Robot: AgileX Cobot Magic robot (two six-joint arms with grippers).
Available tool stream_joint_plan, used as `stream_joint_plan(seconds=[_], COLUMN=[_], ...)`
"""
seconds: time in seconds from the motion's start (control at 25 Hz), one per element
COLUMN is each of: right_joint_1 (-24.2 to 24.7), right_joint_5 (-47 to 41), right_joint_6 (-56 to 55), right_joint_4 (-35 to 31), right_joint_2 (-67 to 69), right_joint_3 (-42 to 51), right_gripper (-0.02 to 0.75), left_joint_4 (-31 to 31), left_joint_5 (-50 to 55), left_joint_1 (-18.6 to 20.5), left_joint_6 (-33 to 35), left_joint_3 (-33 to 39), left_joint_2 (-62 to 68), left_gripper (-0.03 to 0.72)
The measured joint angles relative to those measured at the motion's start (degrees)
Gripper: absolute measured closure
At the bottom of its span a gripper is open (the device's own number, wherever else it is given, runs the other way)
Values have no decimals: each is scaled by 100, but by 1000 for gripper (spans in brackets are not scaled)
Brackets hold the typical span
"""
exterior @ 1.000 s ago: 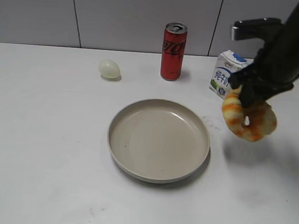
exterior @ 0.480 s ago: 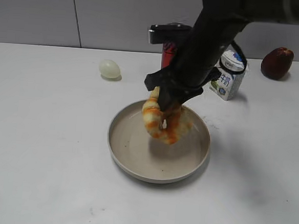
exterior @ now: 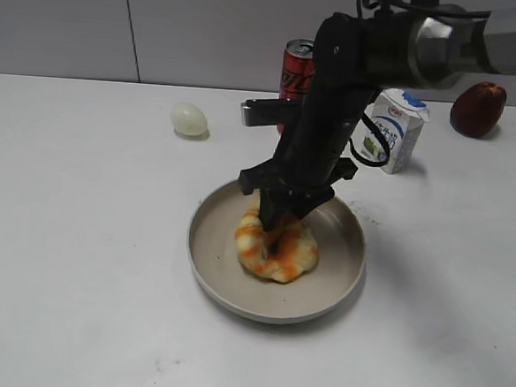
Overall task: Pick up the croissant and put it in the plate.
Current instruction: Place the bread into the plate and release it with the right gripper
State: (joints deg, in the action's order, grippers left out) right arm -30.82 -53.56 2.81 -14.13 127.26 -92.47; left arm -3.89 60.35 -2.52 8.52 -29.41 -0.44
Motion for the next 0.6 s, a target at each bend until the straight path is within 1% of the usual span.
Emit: stream_joint_plan(seconds=[0.04,0.08,0.12,0.16,0.32,0.48,0.6], right_joint_1=[0,0,0,0,-4,8,129], right_joint_5=[-55,-94,-138,-201,-618,-1239,-1417], right_joint_6=[5,9,9,9,21,21,-3], right_joint_4=[0,0,0,0,77,544,837], right_joint_2=[7,7,7,7,27,21,33], right_joint_3=[-9,-35,-81,-135,-620,-1572,-2202], right_gripper=[262,189,141,124,114,114,114], left_joint_4=[0,0,0,0,0,0,0], left_joint_5=[0,0,0,0,0,0,0], left_joint_1=[0,0,0,0,0,0,0], left_joint_6=[0,0,0,0,0,0,0], left_joint_3=[0,0,0,0,0,0,0], left_joint_2=[0,0,0,0,0,0,0], left_gripper=[460,460,460,460,461,461,461])
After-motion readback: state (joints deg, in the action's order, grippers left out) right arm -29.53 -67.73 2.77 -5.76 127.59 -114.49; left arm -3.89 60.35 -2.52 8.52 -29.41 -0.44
